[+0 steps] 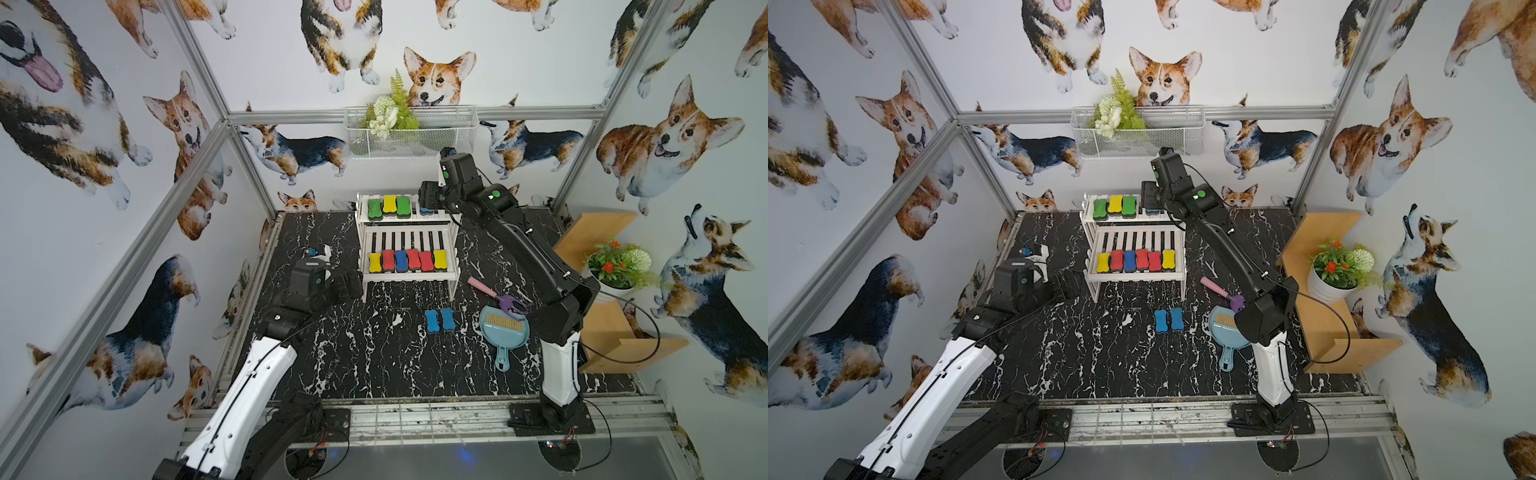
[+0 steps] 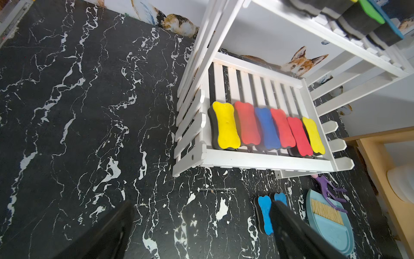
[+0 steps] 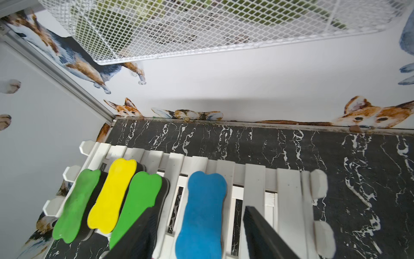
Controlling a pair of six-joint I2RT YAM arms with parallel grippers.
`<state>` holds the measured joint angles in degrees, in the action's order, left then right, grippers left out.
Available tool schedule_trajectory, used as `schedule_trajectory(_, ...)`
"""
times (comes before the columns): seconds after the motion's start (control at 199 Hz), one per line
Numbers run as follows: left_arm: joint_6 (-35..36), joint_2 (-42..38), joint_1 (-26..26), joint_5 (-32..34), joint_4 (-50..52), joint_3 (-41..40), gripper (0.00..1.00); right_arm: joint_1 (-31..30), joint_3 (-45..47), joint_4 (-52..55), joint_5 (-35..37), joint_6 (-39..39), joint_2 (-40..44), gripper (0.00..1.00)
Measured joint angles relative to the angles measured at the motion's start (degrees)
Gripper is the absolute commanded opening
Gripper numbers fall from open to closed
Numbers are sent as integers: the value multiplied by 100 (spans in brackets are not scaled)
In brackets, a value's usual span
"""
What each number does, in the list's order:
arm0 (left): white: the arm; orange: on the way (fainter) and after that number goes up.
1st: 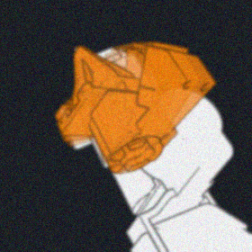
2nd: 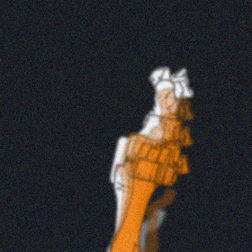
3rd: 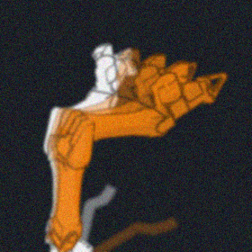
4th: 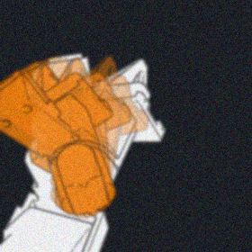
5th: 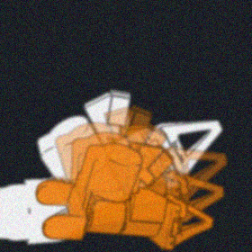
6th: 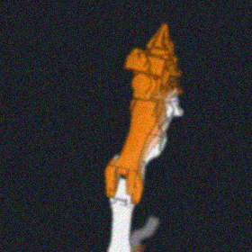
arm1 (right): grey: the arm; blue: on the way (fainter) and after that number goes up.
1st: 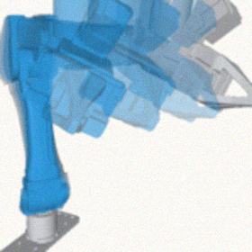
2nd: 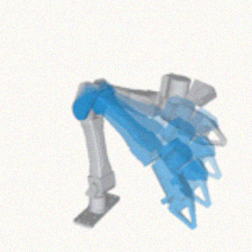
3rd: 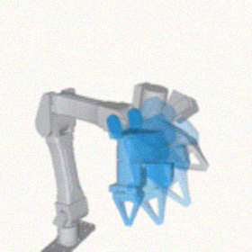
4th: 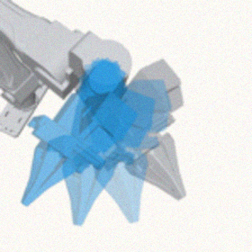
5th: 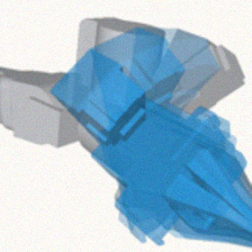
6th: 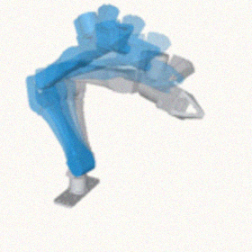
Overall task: Remove the whiteboard erasers from the shelf
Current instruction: Pick up the whiteboard eraser from the shelf.
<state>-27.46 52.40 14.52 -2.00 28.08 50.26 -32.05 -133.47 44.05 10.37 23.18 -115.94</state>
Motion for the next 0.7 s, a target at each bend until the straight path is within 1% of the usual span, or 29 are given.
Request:
schedule_trajectory(0.126, -11, 9, 0, 2, -7, -7, 100, -28, 26, 83, 66, 9, -173, 74)
schedule_trajectory(0.327, -17, 2, 0, 4, -2, -7, 100, -57, 24, 151, 304, 0, -229, 71)
schedule_trajectory(0.518, -17, 9, 0, 7, -4, -7, 100, -96, 24, 155, 426, -98, -278, 70)
schedule_trajectory(0.694, -17, 22, -4, 4, -2, -7, 100, -131, 24, 157, 511, -116, -358, 64)
schedule_trajectory(0.704, -17, 20, -4, 4, -2, -7, 100, -133, 24, 160, 518, -118, -365, 61)
